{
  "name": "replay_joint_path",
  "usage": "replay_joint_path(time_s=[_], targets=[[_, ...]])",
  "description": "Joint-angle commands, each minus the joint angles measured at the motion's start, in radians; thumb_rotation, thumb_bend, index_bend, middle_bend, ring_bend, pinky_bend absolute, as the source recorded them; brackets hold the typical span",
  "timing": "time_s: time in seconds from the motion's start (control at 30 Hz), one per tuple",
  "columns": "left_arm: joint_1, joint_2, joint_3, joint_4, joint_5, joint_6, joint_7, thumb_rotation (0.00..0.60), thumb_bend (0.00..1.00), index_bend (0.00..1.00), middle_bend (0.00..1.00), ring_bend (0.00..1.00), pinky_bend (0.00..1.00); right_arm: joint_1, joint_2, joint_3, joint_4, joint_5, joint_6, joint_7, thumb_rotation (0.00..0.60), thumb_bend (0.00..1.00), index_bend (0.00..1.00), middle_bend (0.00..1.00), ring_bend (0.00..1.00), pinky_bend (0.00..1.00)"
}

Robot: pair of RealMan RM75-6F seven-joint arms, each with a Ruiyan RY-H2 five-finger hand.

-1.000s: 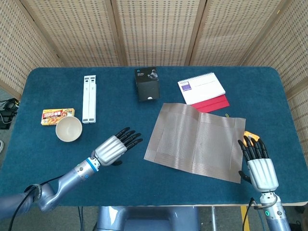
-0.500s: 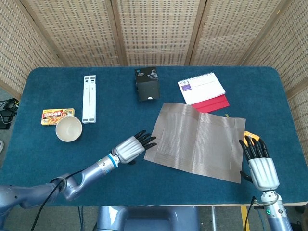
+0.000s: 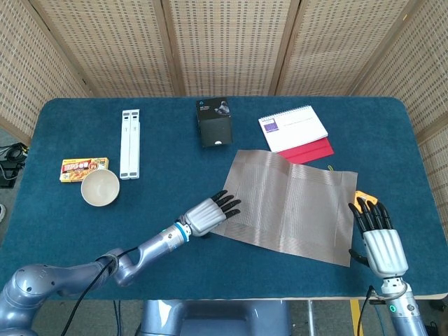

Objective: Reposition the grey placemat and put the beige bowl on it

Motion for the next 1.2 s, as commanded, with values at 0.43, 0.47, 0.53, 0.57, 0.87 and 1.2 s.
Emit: replay_joint_path(time_s=[0.43,0.47,0.53,0.57,0.87,1.2], targets=[[-0.048,-0.029,-0.028,0.027,-0.059,-0.019,0.044,0.600,0.09,0.17,0.00,0.00,0.00,-0.010,0.011,0.005,-0.016,-0.019,0.003,0.004,0.600,0.00,0.00,0.00,0.00,0.00],[-0.050,-0.028,-0.029,0.026,-0.063,-0.018,0.046,0.600,0.13,0.17,0.00,0.00,0.00,-0.011,0.011,0.005,-0.017,-0.020,0.003,0.006,0.600,0.00,0.00,0.00,0.00,0.00],[-0.053,-0.025,-0.030,0.024,-0.068,-0.016,0.049,0.600,0.18,0.18,0.00,0.00,0.00,-0.012,0.013,0.006,-0.017,-0.024,0.005,0.007,0.600,0.00,0.00,0.00,0.00,0.00],[-0.053,-0.025,-0.030,0.023,-0.070,-0.014,0.049,0.600,0.21,0.18,0.00,0.00,0.00,-0.013,0.013,0.006,-0.017,-0.025,0.006,0.008,0.600,0.00,0.00,0.00,0.00,0.00],[-0.056,-0.024,-0.025,0.027,-0.089,-0.005,0.045,0.600,0.26,0.21,0.00,0.00,0.00,-0.016,0.017,0.006,-0.020,-0.040,0.009,0.014,0.600,0.00,0.00,0.00,0.00,0.00],[-0.056,-0.056,-0.007,0.078,-0.096,-0.001,0.000,0.600,0.32,0.26,0.00,0.00,0.00,-0.020,0.024,0.007,-0.026,-0.057,0.017,0.023,0.600,0.00,0.00,0.00,0.00,0.00]])
